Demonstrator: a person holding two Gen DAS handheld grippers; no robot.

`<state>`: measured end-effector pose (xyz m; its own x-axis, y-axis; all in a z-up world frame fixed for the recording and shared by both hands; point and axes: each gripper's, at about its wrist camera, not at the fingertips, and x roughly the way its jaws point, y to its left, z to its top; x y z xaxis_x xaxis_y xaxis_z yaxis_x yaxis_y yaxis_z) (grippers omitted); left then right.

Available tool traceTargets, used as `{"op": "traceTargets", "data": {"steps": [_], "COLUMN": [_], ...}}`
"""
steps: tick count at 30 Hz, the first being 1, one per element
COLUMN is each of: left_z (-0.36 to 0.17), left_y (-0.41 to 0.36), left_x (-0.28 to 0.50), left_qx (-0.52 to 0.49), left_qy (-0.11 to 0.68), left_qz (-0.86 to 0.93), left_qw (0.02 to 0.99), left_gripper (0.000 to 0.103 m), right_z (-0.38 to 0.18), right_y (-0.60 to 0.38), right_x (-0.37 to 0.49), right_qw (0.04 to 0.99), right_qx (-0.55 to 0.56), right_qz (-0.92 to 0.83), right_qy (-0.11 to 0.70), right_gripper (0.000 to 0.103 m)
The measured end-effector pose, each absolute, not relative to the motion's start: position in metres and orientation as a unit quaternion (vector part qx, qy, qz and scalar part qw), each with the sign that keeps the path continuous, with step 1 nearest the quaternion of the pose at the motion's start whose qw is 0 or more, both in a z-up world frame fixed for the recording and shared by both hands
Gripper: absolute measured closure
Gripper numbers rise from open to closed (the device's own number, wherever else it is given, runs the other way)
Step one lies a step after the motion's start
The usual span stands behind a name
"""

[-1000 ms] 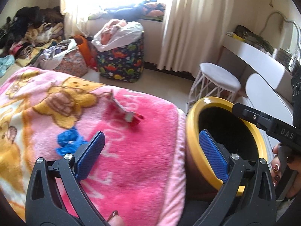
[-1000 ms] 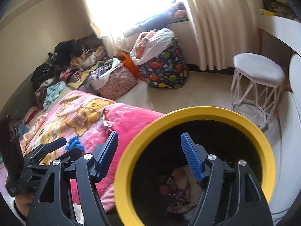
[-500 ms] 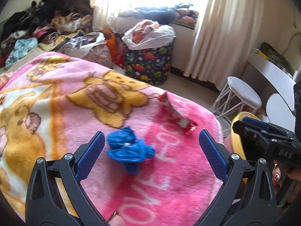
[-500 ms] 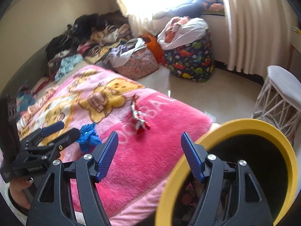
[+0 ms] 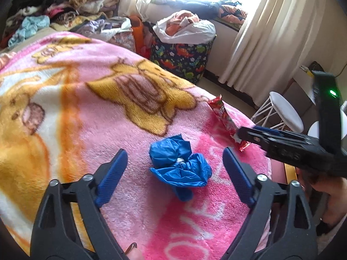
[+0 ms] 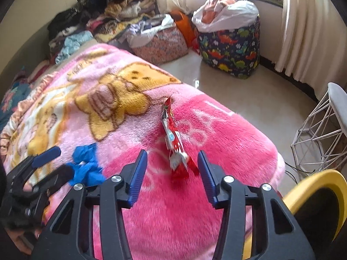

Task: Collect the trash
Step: 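Grasp the blue plastic bag with the left tool while the right tool grasps the red wrapper, then carry the blue bag and red wrapper over the yellow bin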

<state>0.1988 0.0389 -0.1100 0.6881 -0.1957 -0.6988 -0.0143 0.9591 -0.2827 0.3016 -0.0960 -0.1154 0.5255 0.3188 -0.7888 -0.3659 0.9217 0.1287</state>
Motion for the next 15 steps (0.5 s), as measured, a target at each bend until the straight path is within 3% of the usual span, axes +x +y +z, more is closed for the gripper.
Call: {"op": "traceTargets", "data": {"steps": [2, 4, 9, 15], "left_z": [-0.115, -0.118, -0.128, -0.132], "left_y": [0.037, 0.036, 0.032, 0.025], "left_x": [0.201, 0.203, 0.205, 0.203], "left_qx": [-0.137, -0.140, -0.145, -0.141], "left_qy": [0.399, 0.404, 0.417, 0.426], "left_qz": [-0.054, -0.057, -0.059, -0.062], "left_qw": [0.905, 0.902, 0.895, 0.891], "left_gripper": [0.031, 0.033, 0.044, 0.073], "right_z": [-0.124, -0.134, -0.133, -0.110], "right_y": [-0.091, -0.087, -0.094, -0.115], "right_x": [0.311, 0.317, 0.303, 0.268], "right_qw": [0.865, 0.857, 0.859, 0.874], "right_qx": [-0.034, -0.041, -0.014, 0.022], "right_qz": [0.189, 0.183, 0.201, 0.225], "right_qy": [0.464, 0.481, 0.471, 0.430], "right_gripper": [0.065, 0.082, 0.085, 0.085]}}
